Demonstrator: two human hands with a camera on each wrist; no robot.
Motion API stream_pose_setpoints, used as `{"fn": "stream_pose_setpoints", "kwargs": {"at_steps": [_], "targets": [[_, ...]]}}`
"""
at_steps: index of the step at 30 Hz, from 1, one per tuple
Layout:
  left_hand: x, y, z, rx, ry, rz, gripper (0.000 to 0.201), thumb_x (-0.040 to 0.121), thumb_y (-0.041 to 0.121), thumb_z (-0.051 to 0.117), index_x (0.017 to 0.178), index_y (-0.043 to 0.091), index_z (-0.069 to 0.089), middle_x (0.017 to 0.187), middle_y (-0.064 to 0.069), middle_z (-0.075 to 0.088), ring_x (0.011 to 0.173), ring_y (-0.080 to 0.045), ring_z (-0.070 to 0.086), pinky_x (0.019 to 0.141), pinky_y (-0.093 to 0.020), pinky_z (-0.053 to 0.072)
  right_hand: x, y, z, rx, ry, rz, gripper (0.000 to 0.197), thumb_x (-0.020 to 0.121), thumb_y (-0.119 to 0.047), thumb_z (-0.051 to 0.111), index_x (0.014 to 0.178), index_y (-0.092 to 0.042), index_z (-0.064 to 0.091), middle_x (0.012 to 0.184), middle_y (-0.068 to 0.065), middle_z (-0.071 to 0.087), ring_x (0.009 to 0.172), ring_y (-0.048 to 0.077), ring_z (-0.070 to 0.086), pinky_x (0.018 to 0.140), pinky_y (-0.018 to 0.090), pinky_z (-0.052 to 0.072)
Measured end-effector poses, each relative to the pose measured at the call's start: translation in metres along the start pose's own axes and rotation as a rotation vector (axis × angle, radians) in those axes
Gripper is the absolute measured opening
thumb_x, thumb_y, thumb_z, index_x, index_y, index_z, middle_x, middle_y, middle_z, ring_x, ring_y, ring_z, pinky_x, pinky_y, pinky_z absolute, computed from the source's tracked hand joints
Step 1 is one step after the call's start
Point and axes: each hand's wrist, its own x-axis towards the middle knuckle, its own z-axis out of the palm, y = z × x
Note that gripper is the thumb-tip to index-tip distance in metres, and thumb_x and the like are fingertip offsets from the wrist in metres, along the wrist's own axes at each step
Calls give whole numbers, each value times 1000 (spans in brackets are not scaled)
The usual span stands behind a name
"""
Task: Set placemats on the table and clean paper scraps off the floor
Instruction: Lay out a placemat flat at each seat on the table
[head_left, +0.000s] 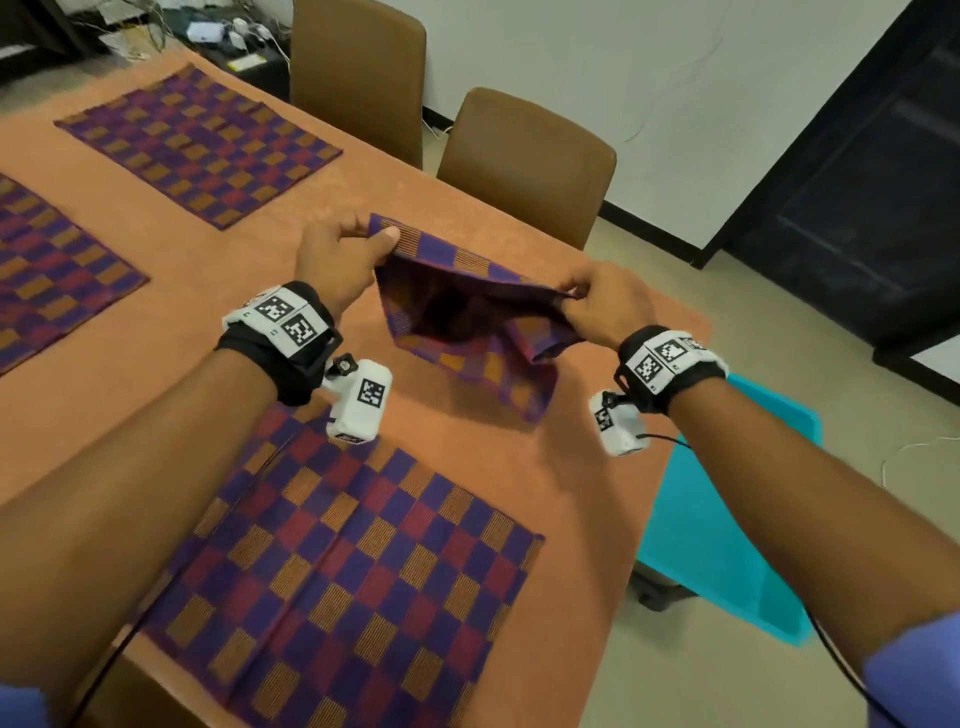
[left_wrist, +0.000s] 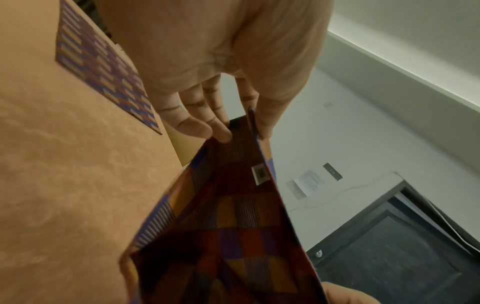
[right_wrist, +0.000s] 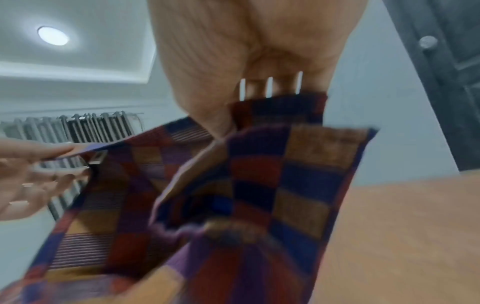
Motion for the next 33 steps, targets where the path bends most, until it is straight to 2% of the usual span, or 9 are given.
{"fn": "stream_pose_setpoints", "kwargs": {"at_steps": [2,8,11,13,16,22,26,30,33], "targets": [[9,-7,-7,-8,25,-10,12,86,23,65,75,24,63,78,-1,62,71,-12,59,59,-25,44,14,-2,-1,-89,-78,-31,21,83,-27,63,100,-24,75,94,5,73,78,25,57,66,25,34],[43,-9,-31,-37,104,-11,11,91,16,63,81,18,61,75,0,61,69,-13,63,56,-18,50,81,-40,6,-136,12,-43,26,82,-29,57,101,-27,75,101,6,73,94,35,65,77,35,51],[66,10,-53,-62,156,23,6,91,16,63,88,14,58,81,-3,63,66,-10,65,51,-17,50,129,-70,4,172,12,30,24,80,-28,51,90,-26,73,94,4,74,91,30,68,86,38,56],[81,31,-66,-112,190,62,11,91,16,63,82,19,57,81,-2,67,62,-8,68,45,-19,45,154,-99,-5,500,13,74,15,81,-24,50,80,-24,64,87,4,69,85,29,67,80,43,58],[97,63,-88,-207,219,134,11,92,14,62,83,14,55,84,-5,68,64,-11,71,42,-19,42,181,-146,-27,987,21,77,18,92,-9,44,92,-21,57,92,8,61,85,27,60,56,31,55],[75,103,-110,-191,214,329,6,89,23,64,89,23,70,89,-2,74,80,-17,73,58,-25,49,175,-192,-74,1431,5,-99,11,98,-15,47,104,-22,54,89,-3,63,78,12,61,66,30,54],[39,85,-94,-155,216,315,8,85,26,69,84,19,72,81,-10,71,71,-19,70,57,-29,50,160,-162,-71,1258,28,-145,17,99,-13,42,102,-24,54,92,-6,62,88,11,62,68,29,49],[-1,33,-40,-114,183,105,29,89,15,66,65,20,51,66,-5,54,48,-2,60,43,-16,39,150,-76,-37,691,126,-171,29,90,-19,40,96,-35,63,101,-5,68,89,11,62,78,32,52],[-24,-17,10,-87,50,-112,21,89,16,65,72,12,55,65,-9,53,37,1,53,38,-15,36,126,-9,-12,440,123,-195,39,84,0,40,101,-17,70,112,9,70,92,14,62,85,21,44]]}}
